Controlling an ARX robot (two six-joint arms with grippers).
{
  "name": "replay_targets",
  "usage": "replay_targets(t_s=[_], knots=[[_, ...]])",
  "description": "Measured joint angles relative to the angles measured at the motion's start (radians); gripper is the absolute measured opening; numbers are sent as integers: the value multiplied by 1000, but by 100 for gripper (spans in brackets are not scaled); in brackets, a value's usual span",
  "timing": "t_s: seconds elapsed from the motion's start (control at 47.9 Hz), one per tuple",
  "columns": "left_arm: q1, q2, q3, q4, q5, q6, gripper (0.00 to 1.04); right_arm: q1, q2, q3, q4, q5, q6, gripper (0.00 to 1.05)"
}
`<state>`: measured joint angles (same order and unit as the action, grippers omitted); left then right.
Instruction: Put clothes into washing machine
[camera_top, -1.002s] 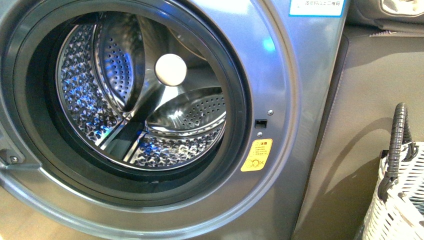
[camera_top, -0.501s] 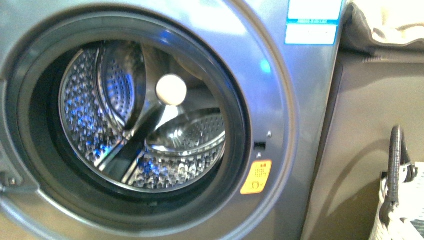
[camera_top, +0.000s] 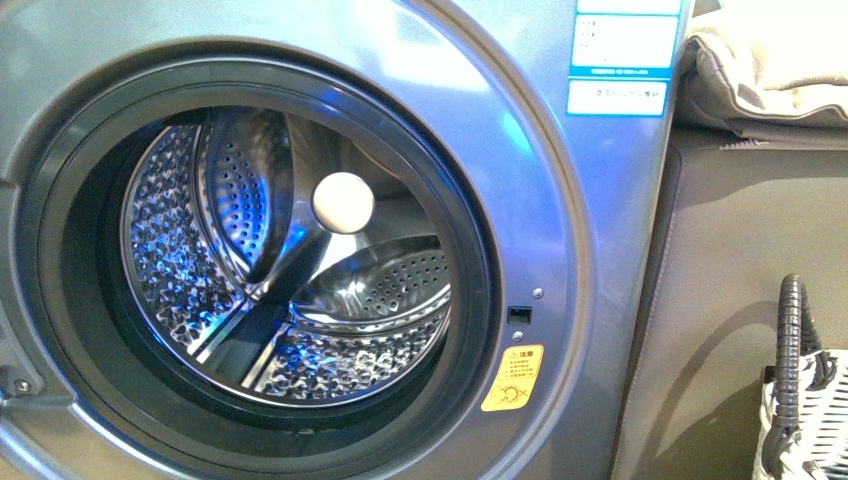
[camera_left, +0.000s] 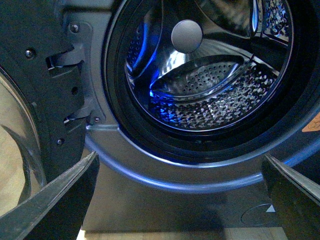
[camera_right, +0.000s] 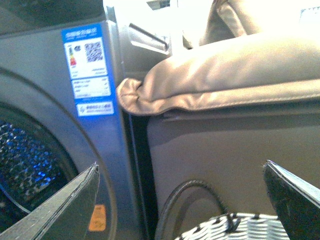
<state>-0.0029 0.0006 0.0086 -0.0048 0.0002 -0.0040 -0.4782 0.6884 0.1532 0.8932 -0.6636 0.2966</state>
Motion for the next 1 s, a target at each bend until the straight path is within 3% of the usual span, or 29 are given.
replay_targets(t_s=[0.23, 0.397, 0.459, 1.002], knots=[[0, 0, 0, 0, 0, 0, 98, -55, 287, 226, -172, 64, -32, 97], [0, 0, 0, 0, 0, 0, 98, -55, 493, 298, -418, 161, -69, 97], [0, 0, 0, 0, 0, 0, 98, -55, 583, 309, -478, 239, -96, 97], [0, 0, 0, 0, 0, 0, 98, -2, 1006, 330, -332, 428, -177, 97]])
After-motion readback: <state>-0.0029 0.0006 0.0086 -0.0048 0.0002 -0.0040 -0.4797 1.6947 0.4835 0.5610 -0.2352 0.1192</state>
